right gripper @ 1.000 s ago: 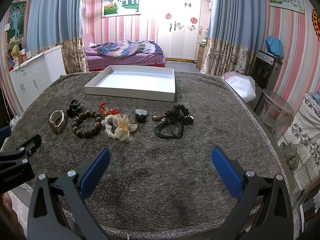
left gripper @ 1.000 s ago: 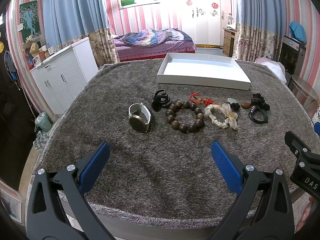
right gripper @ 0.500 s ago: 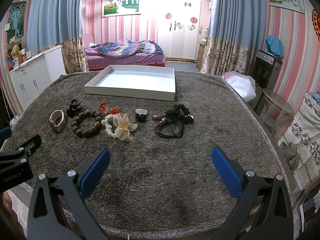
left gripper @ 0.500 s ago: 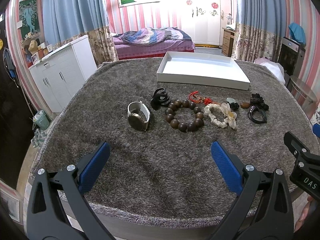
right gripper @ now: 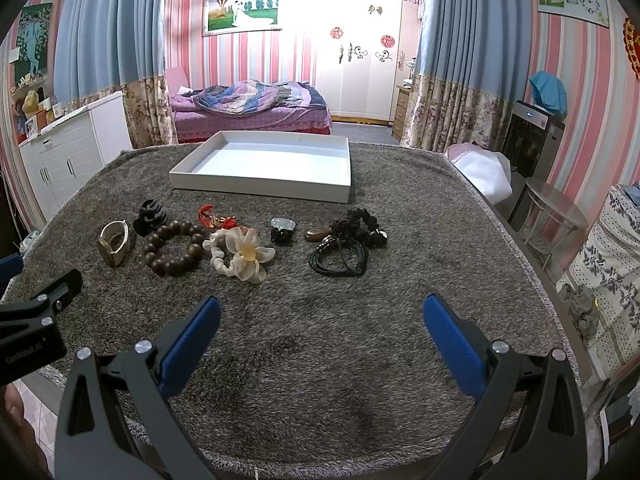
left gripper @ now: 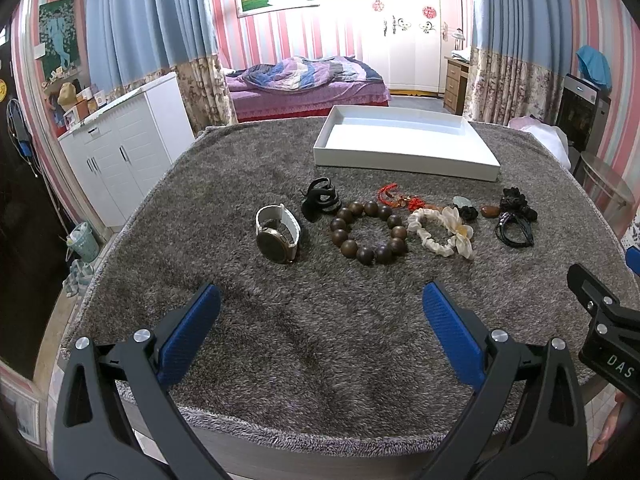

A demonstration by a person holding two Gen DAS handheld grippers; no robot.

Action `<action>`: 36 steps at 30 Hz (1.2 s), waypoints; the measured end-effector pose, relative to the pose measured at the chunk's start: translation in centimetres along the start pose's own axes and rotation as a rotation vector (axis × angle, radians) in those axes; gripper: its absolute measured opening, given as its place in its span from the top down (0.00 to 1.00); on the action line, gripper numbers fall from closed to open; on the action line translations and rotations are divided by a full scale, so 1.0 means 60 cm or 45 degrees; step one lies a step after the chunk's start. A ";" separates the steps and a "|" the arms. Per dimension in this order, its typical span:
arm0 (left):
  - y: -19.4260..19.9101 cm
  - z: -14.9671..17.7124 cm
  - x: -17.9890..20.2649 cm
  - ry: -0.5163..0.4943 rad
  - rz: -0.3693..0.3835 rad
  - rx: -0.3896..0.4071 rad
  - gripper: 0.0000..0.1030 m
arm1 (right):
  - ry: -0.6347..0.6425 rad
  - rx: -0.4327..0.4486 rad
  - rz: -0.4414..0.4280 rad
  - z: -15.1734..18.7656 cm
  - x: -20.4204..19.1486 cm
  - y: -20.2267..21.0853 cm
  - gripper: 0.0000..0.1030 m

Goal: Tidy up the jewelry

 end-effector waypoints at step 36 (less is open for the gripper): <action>-0.018 -0.007 -0.025 0.024 0.039 -0.019 0.03 | 0.000 -0.050 -0.019 -0.002 0.001 -0.021 0.02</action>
Point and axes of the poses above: each gripper's, at about its wrist camera, not at the fingertips, and y roughly against the way its jaws point, x to its right, z to its underside, the point moved 5 cm from there along -y, roughly the way its jaws point, and after that the axes turned 11 degrees about -x, right-handed, at the moved point
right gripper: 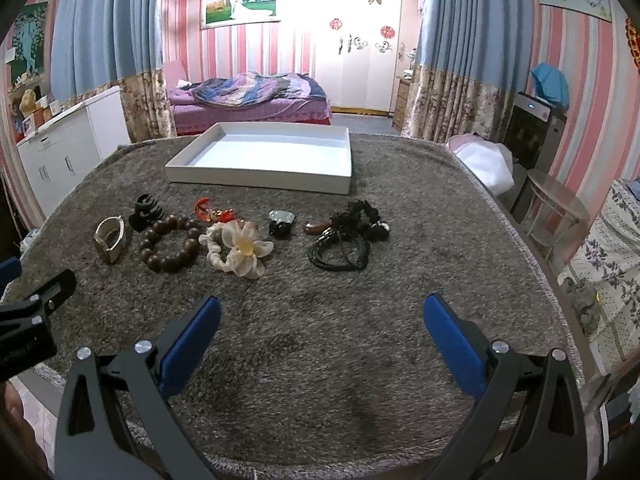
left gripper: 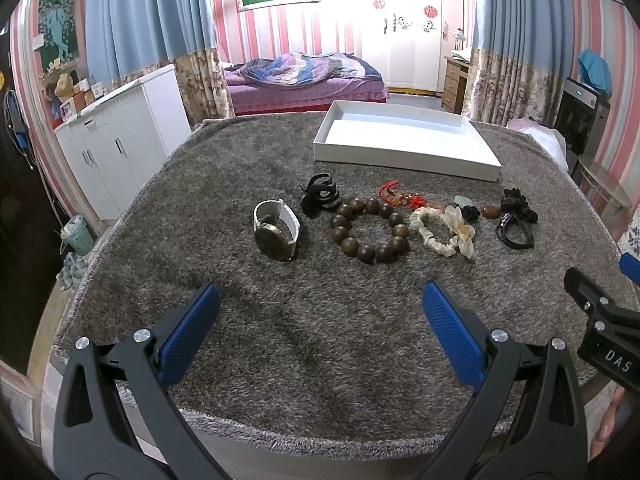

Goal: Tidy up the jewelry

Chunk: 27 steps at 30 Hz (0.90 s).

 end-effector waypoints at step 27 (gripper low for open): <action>-0.074 -0.031 0.004 -0.009 0.044 -0.096 0.03 | 0.035 -0.081 -0.093 -0.021 0.003 -0.068 0.02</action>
Point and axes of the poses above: each gripper's, at about its wrist camera, not at the fingertips, and y roughly against the way its jaws point, x to its right, z to its underside, the point moved 5 cm from there along -y, roughly the way its jaws point, and after that the axes turned 11 degrees about -x, right-handed, at the moved point
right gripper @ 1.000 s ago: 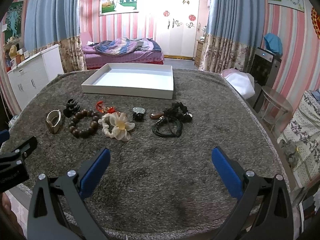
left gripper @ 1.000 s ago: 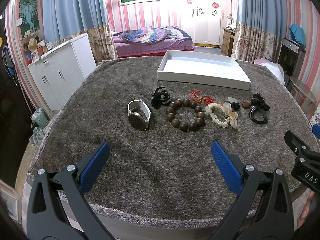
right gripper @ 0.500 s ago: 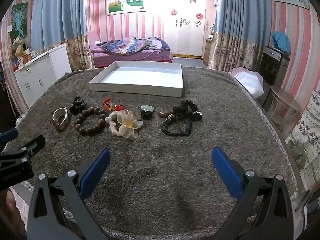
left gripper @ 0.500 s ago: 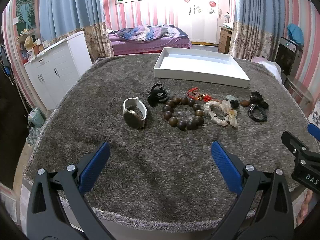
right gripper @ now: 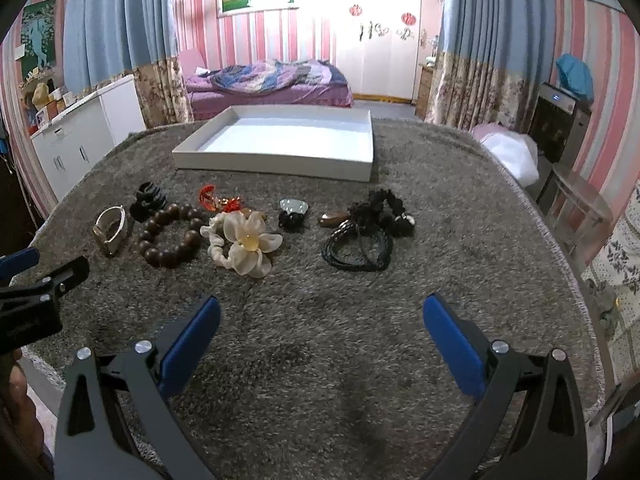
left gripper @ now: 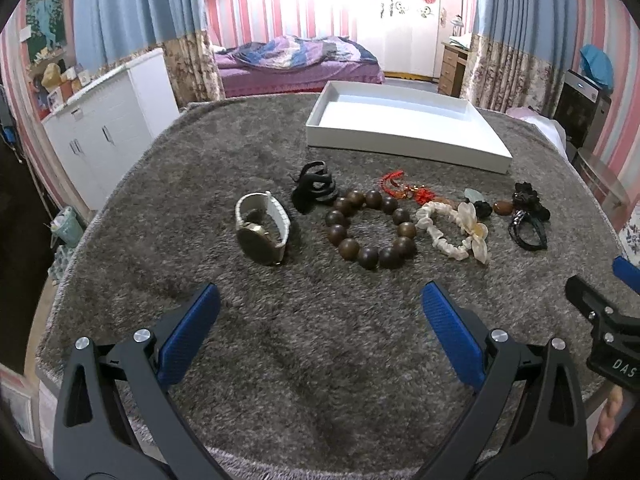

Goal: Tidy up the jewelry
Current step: 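Grasp the black hair tie with the left tool while the right tool grasps the pale green jade pendant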

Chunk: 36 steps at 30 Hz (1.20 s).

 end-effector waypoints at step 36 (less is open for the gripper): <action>-0.167 -0.190 -0.028 -0.154 0.027 -0.187 0.10 | 0.010 -0.313 -0.133 -0.159 -0.056 -0.192 0.40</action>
Point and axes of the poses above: each gripper's, at about its wrist camera, not at the fingertips, and y roughly against the way its jaws point, x to its right, z to its underside, the point moved 5 cm from there along -y, roughly the way its jaws point, and after that the axes turned 11 degrees about -x, right-handed, at the moved point
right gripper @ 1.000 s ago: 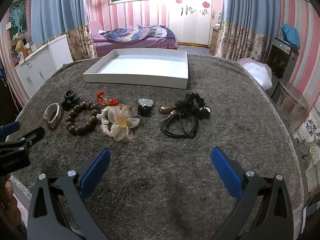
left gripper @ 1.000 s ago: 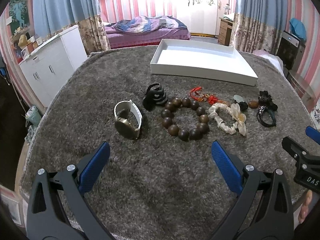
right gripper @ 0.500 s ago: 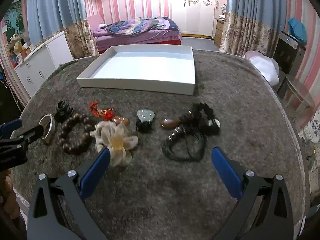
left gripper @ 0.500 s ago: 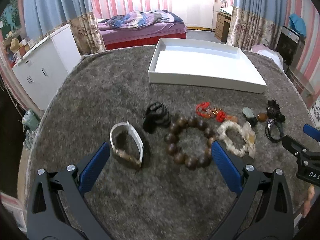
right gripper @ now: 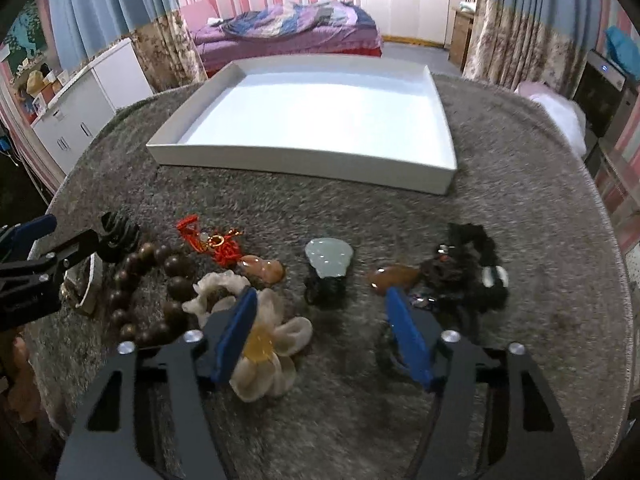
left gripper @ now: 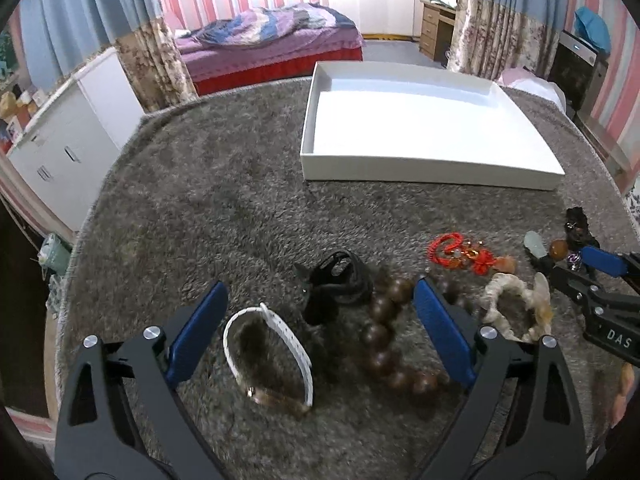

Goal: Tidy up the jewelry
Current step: 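Grasp the black hair tie with the left tool while the right tool grasps the pale green jade pendant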

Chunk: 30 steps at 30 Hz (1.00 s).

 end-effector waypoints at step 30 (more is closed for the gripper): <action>-0.095 -0.036 -0.008 -0.010 0.072 -0.110 0.24 | -0.063 -0.097 0.010 -0.014 0.004 -0.066 0.66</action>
Point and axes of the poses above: each gripper's, at about its wrist camera, not at the fingertips, and y roughly against the way its jaws point, x to its right, z to its underside, the point moved 5 cm from there along -y, roughly the way its jaws point, and after that the axes turned 11 degrees about -x, right-handed, at the moved point
